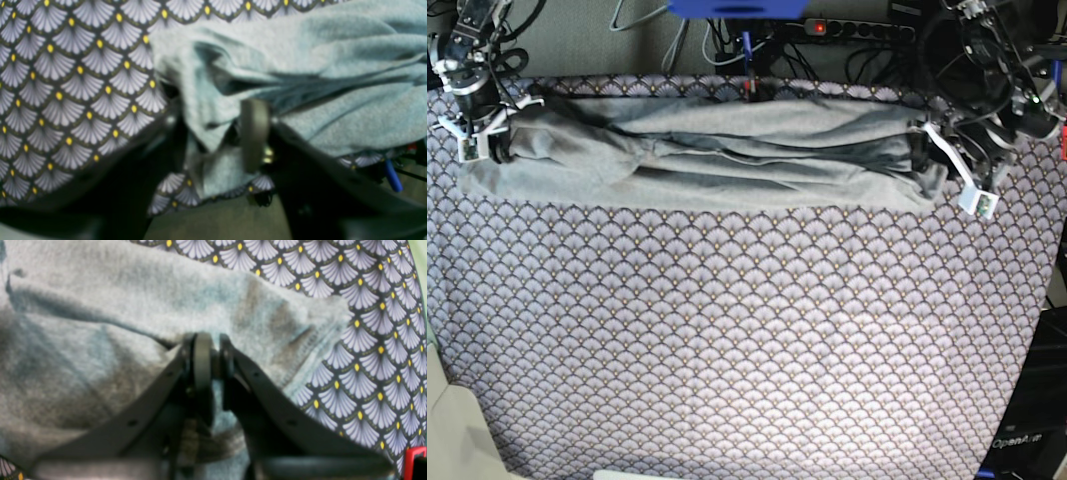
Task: Fold the T-shirt properly
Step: 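Pull the grasped end with the left gripper away from the right gripper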
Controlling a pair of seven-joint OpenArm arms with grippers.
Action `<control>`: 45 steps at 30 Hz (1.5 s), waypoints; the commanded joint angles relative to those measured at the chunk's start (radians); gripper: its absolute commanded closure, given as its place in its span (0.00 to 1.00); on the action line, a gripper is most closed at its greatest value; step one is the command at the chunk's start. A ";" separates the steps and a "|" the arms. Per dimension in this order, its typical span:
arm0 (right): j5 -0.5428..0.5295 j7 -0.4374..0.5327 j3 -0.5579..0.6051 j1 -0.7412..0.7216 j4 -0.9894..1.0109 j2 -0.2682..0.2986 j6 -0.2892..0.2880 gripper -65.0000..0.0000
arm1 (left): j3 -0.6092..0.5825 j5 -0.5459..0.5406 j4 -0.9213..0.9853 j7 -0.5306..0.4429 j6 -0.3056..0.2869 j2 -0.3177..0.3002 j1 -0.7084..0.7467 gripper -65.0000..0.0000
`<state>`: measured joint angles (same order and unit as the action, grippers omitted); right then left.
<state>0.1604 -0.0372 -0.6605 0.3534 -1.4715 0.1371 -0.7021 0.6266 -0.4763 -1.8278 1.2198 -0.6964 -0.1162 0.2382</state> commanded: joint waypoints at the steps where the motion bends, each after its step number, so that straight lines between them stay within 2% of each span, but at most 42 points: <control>1: -0.012 0.024 -0.005 0.003 -0.016 0.012 0.004 0.95 | 0.005 -0.017 -0.017 -0.016 -0.002 -0.009 -0.006 0.54; 7: -0.012 0.024 -0.005 0.002 -0.016 0.012 0.004 0.95 | 0.005 -0.012 -0.016 -0.016 -0.002 -0.004 -0.012 0.58; 13: -0.012 0.024 -0.005 0.000 -0.016 0.012 0.004 0.95 | 0.003 -0.012 0.056 -0.018 -0.002 -0.003 -0.015 0.69; 15: -0.012 0.024 -0.005 0.000 -0.016 0.012 0.004 0.95 | 0.003 -0.017 0.070 -0.018 -0.002 -0.006 -0.015 0.78; 18: -0.012 0.024 -0.005 0.000 -0.016 0.012 0.004 0.95 | 0.003 -0.022 0.058 -0.018 -0.002 -0.004 -0.012 1.00; 35: -0.012 0.024 -0.005 -0.001 -0.016 0.012 0.004 0.95 | 0.003 -0.025 -0.072 -0.007 -0.002 -0.001 0.114 1.00; 40: -0.012 0.024 -0.005 -0.001 -0.016 0.012 0.004 0.95 | 0.003 -0.101 -0.071 -0.015 -0.002 -0.009 0.175 1.00; 45: -0.012 0.024 -0.005 -0.001 -0.016 0.011 0.004 0.95 | -0.003 -0.104 -0.042 -0.016 -0.002 -0.009 0.192 1.00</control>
<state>0.1604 -0.0376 -0.6605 0.3519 -1.4715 0.1349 -0.7021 0.6231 -0.5682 -1.8587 1.2133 -0.6968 -0.1165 0.4282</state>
